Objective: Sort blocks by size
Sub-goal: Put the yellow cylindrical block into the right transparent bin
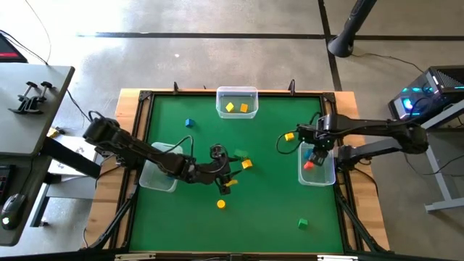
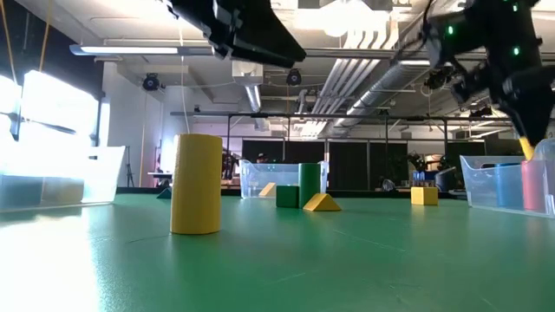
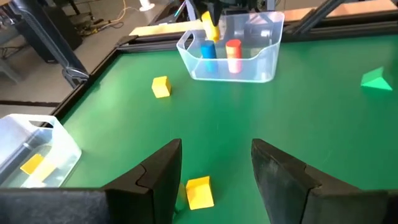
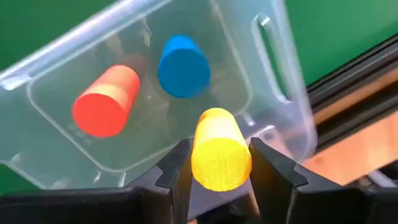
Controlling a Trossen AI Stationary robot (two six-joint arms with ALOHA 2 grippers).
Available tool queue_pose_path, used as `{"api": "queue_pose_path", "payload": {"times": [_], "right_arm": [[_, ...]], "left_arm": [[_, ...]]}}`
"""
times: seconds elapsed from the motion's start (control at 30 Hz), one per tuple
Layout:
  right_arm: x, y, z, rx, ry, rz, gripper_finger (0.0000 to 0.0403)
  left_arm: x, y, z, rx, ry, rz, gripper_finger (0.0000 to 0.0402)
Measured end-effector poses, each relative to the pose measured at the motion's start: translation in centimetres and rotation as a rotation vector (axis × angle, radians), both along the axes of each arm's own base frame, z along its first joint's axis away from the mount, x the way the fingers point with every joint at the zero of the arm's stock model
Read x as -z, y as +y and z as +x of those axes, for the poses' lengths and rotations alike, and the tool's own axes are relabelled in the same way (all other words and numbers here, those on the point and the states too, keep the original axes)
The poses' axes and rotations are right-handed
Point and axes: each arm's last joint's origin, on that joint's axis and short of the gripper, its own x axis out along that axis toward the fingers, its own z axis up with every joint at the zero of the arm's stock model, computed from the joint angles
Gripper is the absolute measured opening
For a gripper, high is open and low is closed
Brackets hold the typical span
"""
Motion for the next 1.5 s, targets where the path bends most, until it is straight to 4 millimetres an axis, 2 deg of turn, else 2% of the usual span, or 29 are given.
{"api": "queue_pose_path", "payload": {"times": [0.03, 0.13, 0.3, 0.5, 1.33, 1.5], "right_arm": [[0.5, 0.0, -0.1, 0.006, 0.003, 0.002, 0.0127], [0.1, 0.0, 0.1, 0.041, -0.017, -0.063, 0.0127], [-0.1, 0.1, -0.1, 0.065, -0.049, -0.062, 0.0132], [0.8, -0.1, 0.5, 0.069, -0.113, -0.065, 0.0134], [0.9, -0.2, 0.4, 0.075, -0.098, -0.107, 0.0137], [2.2, 0.1, 0.7, 0.051, -0.14, -0.06, 0.0137]], "left_arm": [[0.1, 0.0, 0.0, 0.0, 0.005, 0.002, 0.0177], [0.5, -0.1, 0.2, -0.001, 0.014, 0.007, 0.0177], [0.5, 0.0, 0.2, -0.003, 0.015, 0.008, 0.0177], [0.5, -0.1, 0.2, -0.002, 0.009, 0.007, 0.0177], [0.5, -0.1, 0.2, -0.001, 0.009, 0.004, 0.0177], [0.5, -0.1, 0.2, -0.002, 0.009, 0.004, 0.0177]]}}
